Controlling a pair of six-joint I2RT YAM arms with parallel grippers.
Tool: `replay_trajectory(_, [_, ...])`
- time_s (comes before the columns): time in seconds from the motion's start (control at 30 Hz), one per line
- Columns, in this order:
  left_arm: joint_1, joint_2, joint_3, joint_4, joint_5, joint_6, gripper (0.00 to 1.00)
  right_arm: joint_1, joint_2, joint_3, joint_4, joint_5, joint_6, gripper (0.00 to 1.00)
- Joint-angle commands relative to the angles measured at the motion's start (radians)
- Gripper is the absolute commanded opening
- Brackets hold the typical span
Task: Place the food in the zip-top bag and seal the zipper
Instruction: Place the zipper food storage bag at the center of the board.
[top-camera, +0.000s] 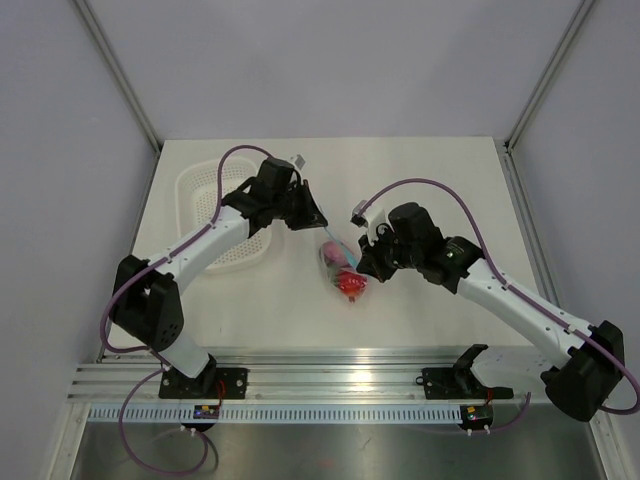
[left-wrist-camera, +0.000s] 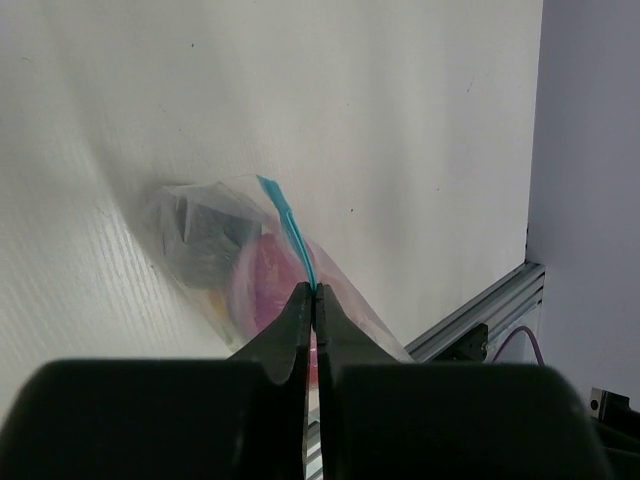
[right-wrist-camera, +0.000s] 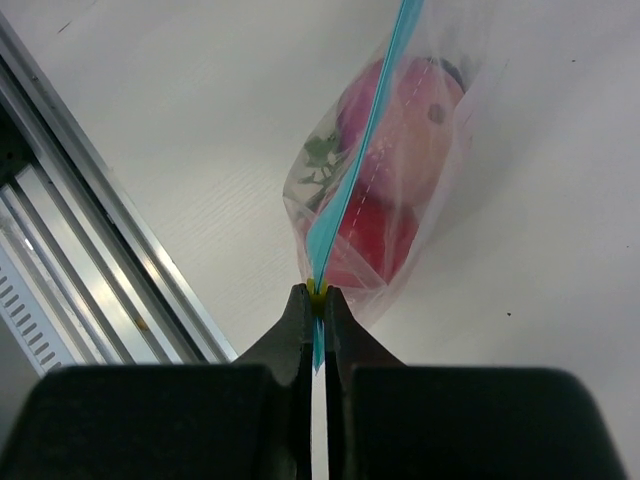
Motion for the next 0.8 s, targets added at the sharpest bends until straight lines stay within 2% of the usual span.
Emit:
replay_trajectory(0.0, [0.038,-0.04,0.025,0.043,-0.094,0.035,0.0,-0.005,-0.037,-0.015,-0.07,0.009,0.019,0.0])
replay_trajectory(0.5, [0.074,-0.057,0.016,0.048,-0.098,0.045,0.0,-0.006,-0.077,-0.036,-0.062,0.034,0.036,0.0])
replay_trajectory(0.6, [0.074,-0.049,0.009,0.115,-0.048,0.053,0.0,-0.005,-0.06,-0.023,-0.039,0.112,0.068,0.0])
replay_trajectory(0.67, [0.074,-0.022,0.012,0.182,0.029,0.058,0.0,-0.006,-0.042,0.003,-0.031,0.204,0.076,0.0])
replay_trajectory(0.77, [0.074,0.033,0.099,0.184,0.067,0.09,0.0,-0.008,0.02,0.072,-0.051,0.398,0.077,0.0])
